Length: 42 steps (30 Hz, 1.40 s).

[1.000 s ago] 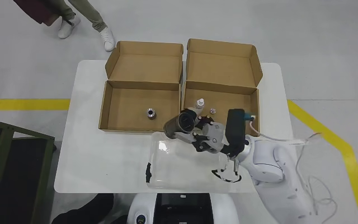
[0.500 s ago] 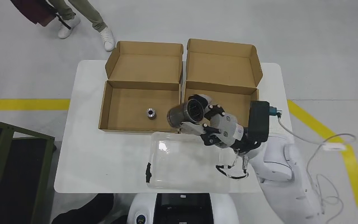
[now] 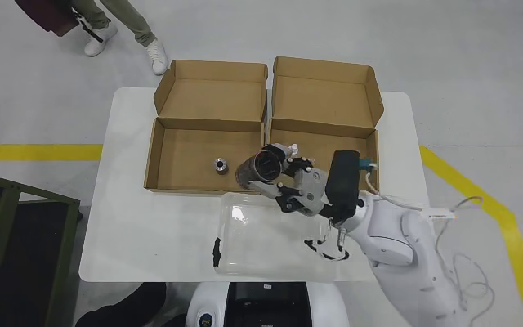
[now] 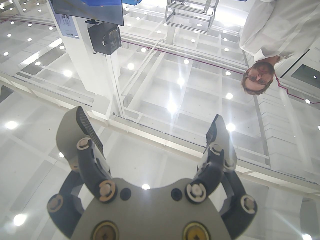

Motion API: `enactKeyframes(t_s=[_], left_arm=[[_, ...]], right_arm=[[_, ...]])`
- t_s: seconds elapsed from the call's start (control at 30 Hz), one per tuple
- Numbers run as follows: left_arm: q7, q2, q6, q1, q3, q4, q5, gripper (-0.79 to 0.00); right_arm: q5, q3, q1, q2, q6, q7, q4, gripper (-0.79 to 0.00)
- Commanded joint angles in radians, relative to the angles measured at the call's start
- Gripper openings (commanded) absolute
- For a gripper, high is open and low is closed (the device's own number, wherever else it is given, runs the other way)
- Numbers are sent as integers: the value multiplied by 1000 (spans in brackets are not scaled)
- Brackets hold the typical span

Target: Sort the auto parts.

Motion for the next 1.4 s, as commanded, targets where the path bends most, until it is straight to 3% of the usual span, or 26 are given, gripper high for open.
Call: enactKeyframes(t_s=[0.0,0.7,1.37], left_arm=[[0,0,0,0,0,0,0,0],[0,0,0,0,0,0,0,0],[0,0,0,0,0,0,0,0]], right_arm=[[-34,-23,9,-3,20,-4,23,-785],[-365,-248,220,-57,232,8,273,-785],[-402,-383,381,-127,315,101,540,-785]])
